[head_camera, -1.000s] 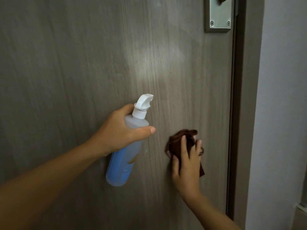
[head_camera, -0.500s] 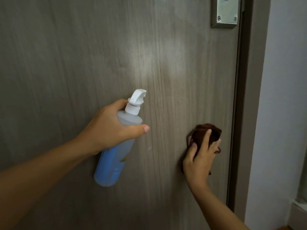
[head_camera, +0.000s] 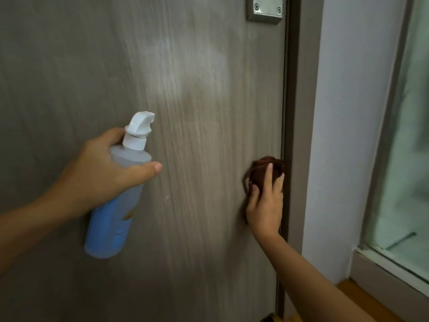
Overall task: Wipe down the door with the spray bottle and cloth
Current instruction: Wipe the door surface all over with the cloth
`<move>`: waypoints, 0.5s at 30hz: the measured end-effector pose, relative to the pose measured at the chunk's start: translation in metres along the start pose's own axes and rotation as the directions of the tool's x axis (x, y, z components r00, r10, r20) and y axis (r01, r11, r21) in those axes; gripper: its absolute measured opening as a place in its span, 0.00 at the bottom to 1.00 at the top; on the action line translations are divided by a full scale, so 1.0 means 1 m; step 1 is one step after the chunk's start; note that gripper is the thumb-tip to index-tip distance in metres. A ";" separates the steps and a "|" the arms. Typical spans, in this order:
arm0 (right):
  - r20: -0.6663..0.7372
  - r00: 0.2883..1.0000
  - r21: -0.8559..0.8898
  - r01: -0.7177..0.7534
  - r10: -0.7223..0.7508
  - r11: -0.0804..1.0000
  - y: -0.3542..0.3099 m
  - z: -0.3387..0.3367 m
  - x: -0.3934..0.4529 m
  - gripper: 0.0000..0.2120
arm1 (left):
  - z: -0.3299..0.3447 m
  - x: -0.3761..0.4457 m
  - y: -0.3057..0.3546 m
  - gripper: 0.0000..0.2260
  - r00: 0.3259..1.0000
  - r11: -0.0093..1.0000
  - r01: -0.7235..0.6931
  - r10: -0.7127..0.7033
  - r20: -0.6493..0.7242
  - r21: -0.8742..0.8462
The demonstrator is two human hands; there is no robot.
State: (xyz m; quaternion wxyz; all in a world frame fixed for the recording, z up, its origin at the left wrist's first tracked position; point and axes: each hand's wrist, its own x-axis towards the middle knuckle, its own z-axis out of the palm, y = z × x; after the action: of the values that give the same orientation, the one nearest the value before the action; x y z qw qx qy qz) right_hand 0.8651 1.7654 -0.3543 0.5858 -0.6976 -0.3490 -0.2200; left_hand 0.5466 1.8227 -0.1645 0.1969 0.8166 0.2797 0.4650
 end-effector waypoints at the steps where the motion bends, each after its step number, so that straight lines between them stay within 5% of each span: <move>1: -0.020 0.998 0.006 -0.061 0.061 0.998 0.004 -0.003 0.005 0.33 | 0.005 0.000 0.000 0.22 1.000 1.000 -0.001 0.002 -0.026 0.015; 7: -0.026 0.991 0.152 -0.123 0.129 0.981 -0.006 -0.001 0.003 0.33 | 0.028 -0.005 0.009 0.18 0.990 0.997 0.004 0.008 -0.139 0.083; 15: 0.065 0.987 0.106 0.142 -0.149 0.984 -0.011 0.001 -0.003 0.35 | 0.025 -0.007 0.009 0.17 0.991 0.994 0.000 0.015 -0.132 0.113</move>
State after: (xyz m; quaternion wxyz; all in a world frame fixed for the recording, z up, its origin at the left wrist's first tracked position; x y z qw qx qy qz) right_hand 0.8550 1.7661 -0.3499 0.5897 -0.6473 -0.4305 -0.2189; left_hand 0.5677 1.8102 -0.1756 0.1297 0.7948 0.3150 0.5022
